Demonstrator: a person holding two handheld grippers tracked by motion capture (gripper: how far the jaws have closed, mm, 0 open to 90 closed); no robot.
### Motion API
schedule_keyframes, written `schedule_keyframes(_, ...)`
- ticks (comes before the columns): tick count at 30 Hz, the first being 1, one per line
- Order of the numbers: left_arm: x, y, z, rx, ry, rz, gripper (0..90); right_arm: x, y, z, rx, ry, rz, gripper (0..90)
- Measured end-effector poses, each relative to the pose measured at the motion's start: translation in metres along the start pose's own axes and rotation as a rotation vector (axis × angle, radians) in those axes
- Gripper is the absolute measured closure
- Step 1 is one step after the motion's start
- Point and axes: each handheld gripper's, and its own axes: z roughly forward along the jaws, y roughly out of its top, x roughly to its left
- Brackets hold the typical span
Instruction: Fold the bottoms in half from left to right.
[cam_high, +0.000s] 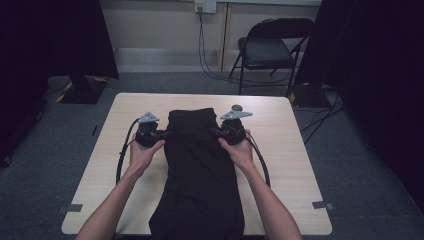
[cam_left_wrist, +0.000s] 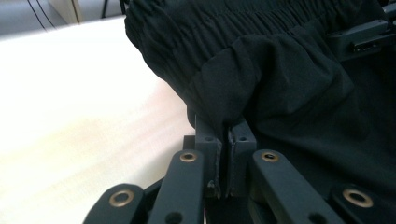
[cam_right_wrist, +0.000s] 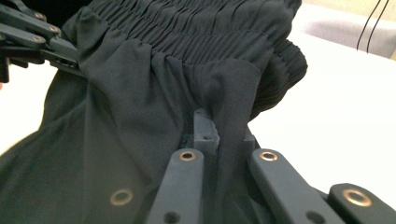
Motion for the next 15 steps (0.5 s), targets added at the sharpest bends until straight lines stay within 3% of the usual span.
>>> schedule_keyframes(4,0.004,0.025,-0.009,-0.048,0.017,0.009,86.2,-0.003,0.029,-0.005,-0.055,-0.012,-0.013,86.0)
schedule_keyframes(9,0.009,0.073,-0.022,-0.119,0.05,0.029,86.5,-0.008,0.07,-0.013,-0.119,-0.017,-0.012,86.2)
schedule_keyframes(11,0.009,0.093,-0.028,-0.15,0.08,0.055,86.5,-0.011,0.09,-0.017,-0.128,-0.033,-0.024,86.2)
schedule_keyframes(15,0.003,0.128,-0.042,-0.232,0.113,0.088,86.5,-0.013,0.135,-0.038,-0.197,-0.077,-0.054,86.3)
